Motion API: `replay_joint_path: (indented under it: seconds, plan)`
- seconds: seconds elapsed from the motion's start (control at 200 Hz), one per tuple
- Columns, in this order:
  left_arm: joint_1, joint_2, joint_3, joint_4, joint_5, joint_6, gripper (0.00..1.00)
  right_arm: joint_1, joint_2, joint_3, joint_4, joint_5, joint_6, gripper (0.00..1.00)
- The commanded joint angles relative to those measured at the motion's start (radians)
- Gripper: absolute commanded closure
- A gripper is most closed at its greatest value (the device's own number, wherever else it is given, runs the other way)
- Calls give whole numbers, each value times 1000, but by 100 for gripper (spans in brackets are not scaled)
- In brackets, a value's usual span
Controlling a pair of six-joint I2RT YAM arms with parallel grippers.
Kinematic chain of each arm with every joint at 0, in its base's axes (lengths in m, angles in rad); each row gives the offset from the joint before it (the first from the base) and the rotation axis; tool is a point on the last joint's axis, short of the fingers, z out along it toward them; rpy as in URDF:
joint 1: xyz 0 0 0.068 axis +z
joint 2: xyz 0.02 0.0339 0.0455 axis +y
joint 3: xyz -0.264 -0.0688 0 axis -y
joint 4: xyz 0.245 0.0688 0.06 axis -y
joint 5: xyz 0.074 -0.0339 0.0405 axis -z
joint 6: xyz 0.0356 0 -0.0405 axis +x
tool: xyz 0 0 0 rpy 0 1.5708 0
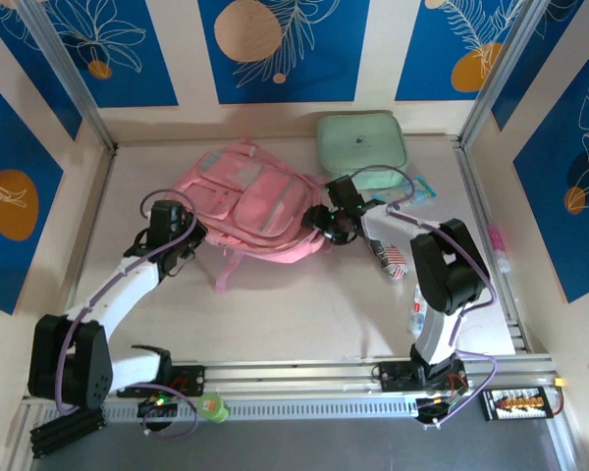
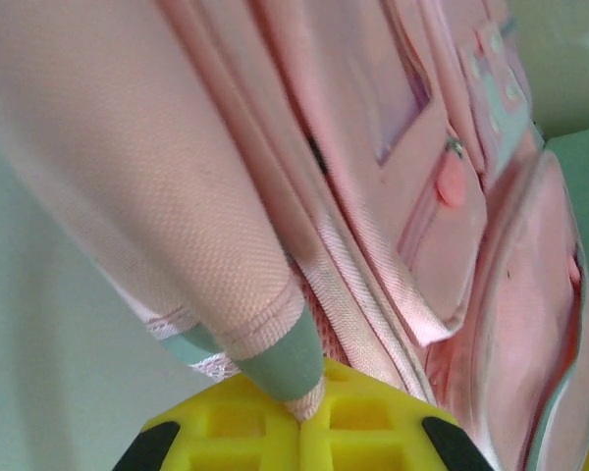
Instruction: Pack the student bag
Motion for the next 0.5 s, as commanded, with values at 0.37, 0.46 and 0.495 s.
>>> replay_joint_path:
  seconds: [0.37,0.46,0.495]
  plan:
    - [4,-48,-15,85,147,-170,100,-44,-175,11,-97,83,-122,30]
    - [1,-42,6,81,147,-179,100,-19,-238,-10,-166,78,-159,30]
    - [-1,-42,10,73,139,-184,100,3,-261,-15,-198,100,-168,30]
